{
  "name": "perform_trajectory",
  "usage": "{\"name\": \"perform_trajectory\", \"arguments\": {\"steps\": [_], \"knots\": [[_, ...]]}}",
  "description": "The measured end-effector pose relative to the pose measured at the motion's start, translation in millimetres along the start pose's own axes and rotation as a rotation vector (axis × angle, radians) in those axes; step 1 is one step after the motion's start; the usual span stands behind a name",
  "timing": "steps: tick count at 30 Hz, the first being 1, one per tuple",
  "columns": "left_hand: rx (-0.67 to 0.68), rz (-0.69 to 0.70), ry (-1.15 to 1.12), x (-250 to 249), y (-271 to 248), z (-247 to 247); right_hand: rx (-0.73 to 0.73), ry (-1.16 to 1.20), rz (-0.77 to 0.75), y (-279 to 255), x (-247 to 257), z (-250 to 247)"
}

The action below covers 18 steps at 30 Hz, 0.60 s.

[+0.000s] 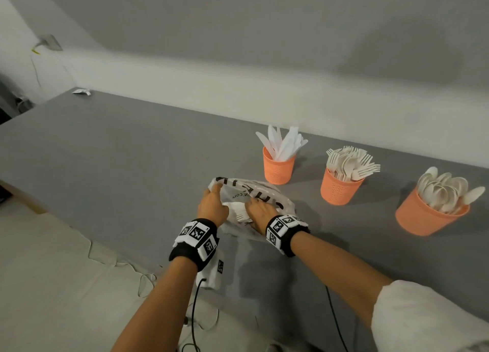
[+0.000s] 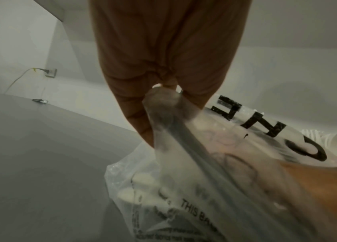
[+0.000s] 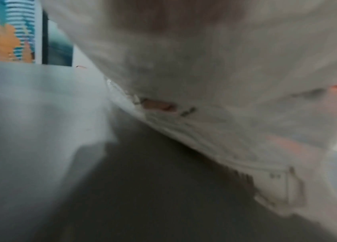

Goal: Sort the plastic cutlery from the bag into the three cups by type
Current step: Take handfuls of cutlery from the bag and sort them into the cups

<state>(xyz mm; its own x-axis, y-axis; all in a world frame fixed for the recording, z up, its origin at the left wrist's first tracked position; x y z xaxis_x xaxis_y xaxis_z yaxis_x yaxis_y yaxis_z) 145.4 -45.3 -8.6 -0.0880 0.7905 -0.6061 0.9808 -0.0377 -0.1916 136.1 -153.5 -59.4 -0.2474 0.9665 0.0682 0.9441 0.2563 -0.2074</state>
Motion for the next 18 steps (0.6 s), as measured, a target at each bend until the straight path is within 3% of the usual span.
{"name": "perform_trajectory", "arguments": {"steps": [6, 15, 18], "knots": [[-0.007, -0.018, 0.076, 4.4, 9.0, -10.8, 0.052, 0.379, 0.051, 1.3, -18.6, -3.1], [0.001, -0.058, 0.166, 0.9, 20.0, -16.8, 0.067, 0.598, 0.058, -1.2, -19.2, -17.6], [-0.017, -0.071, 0.16, 1.3, 22.6, -20.3, -0.004, 0.724, 0.013, -3.1, -17.8, -36.0]]}}
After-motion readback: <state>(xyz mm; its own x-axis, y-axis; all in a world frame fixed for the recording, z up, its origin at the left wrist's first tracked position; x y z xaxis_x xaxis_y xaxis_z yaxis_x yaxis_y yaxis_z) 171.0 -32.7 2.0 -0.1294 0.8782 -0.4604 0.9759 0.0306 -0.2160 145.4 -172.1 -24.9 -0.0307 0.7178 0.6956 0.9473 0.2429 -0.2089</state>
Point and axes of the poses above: each hand's wrist, its own y-axis towards the middle knuckle, its own z-axis out of the palm, x = y × z, the point moved 9 cm from there along y, towards the middle knuckle, and after that the axes turned 2 degrees about -y, right-handed, at the moved point
